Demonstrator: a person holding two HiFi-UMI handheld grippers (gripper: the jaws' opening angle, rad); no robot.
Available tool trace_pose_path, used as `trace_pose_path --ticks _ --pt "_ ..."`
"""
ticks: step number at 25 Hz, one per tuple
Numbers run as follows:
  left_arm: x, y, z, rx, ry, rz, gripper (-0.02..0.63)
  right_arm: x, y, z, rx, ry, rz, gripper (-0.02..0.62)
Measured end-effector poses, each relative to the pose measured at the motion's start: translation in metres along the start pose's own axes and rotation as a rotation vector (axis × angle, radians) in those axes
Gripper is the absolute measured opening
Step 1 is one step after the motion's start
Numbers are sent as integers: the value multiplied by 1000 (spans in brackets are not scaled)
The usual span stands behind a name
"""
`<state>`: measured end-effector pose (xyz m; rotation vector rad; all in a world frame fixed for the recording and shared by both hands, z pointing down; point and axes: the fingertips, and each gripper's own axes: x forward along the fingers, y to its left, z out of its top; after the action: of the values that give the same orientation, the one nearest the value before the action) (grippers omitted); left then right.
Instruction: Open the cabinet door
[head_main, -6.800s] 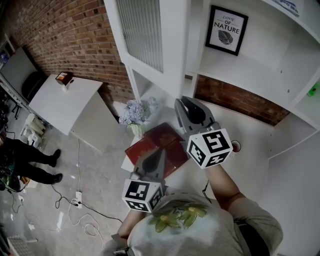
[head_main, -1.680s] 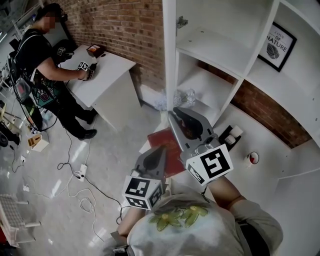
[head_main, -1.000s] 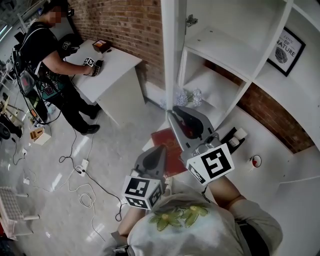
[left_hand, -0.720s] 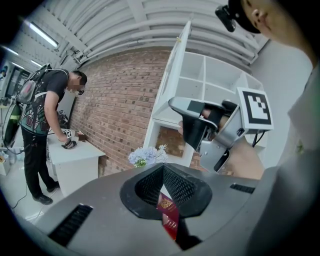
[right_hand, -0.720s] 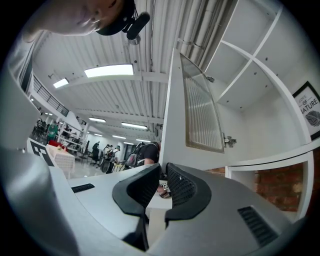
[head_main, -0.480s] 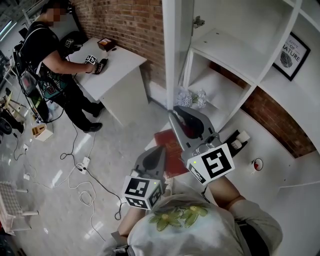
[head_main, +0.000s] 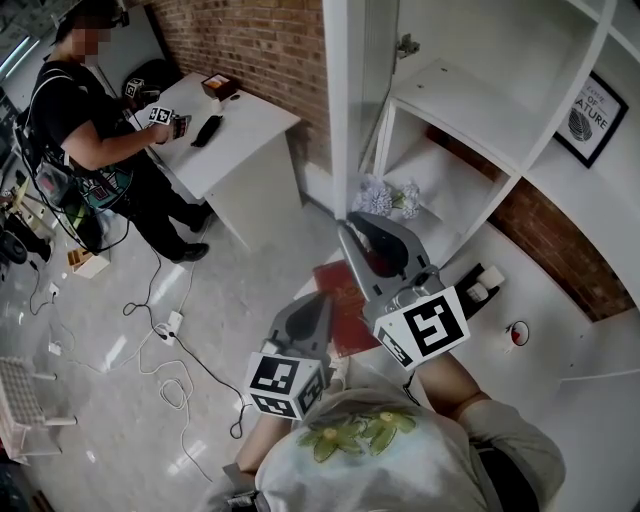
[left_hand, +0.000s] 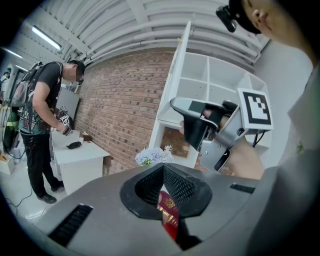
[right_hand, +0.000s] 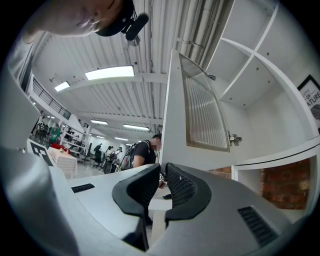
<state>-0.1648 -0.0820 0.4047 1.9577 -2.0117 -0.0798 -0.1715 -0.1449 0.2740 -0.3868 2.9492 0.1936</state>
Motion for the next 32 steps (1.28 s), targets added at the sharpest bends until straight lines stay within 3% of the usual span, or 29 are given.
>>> trace_pose_path --ticks 32 --pt "0 24 5 -13 10 30 11 29 14 -3 16 -15 54 55"
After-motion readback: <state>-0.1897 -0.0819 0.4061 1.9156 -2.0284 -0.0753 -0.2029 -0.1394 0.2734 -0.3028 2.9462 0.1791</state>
